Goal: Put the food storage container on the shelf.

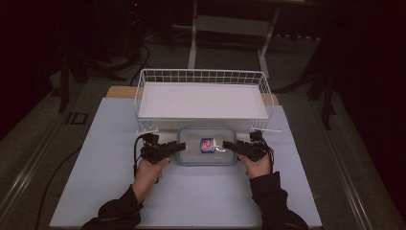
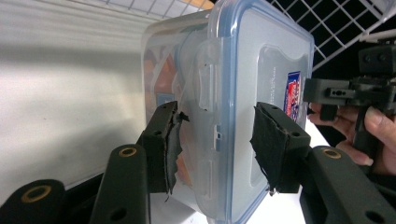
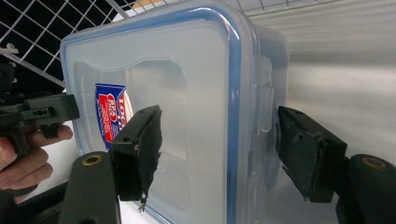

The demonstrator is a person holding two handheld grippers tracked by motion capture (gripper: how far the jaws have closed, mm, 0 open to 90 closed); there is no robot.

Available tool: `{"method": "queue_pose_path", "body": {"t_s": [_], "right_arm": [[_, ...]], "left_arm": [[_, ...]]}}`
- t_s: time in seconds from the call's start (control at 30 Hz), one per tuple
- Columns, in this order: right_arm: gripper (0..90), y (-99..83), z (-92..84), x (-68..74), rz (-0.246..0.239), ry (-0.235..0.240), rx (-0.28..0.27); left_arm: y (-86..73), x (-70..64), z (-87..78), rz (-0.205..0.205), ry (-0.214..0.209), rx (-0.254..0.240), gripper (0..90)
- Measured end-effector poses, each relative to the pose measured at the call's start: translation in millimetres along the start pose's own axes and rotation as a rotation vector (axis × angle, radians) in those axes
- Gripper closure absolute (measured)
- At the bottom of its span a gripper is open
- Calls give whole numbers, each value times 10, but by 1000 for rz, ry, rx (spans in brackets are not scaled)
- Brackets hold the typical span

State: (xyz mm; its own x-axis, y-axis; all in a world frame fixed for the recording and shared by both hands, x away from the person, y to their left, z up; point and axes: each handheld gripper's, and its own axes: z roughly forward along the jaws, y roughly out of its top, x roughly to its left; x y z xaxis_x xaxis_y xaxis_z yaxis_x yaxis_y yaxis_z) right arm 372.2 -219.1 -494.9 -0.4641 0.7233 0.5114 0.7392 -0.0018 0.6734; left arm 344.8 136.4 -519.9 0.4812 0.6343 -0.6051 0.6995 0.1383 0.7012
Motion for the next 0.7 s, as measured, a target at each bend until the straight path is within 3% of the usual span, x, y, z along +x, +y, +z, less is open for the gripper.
{"method": "queue_pose_path", "body": {"t_s": [0.2, 0.23, 0.3, 0.37, 0.6, 0.7], "right_arm": [[316, 6, 9, 11, -12, -14, -4], [314, 8, 8, 14, -20, -18, -3], [299, -2, 11, 28, -31, -37, -17], [279, -15, 24, 60, -61, -67, -20], [280, -17, 36, 57, -30, -76, -44], [277, 11, 56, 45, 4, -79, -49]], "left_arm": [[-22, 20, 8, 36, -4, -30, 491], [-26, -14, 10, 73, 23, -40, 491], [-22, -54, 19, 94, 54, -45, 483], [-14, -52, 32, 90, 53, -50, 480], [-8, -81, 43, 96, 83, -71, 481], [26, -67, 62, 66, 86, -76, 481]]}}
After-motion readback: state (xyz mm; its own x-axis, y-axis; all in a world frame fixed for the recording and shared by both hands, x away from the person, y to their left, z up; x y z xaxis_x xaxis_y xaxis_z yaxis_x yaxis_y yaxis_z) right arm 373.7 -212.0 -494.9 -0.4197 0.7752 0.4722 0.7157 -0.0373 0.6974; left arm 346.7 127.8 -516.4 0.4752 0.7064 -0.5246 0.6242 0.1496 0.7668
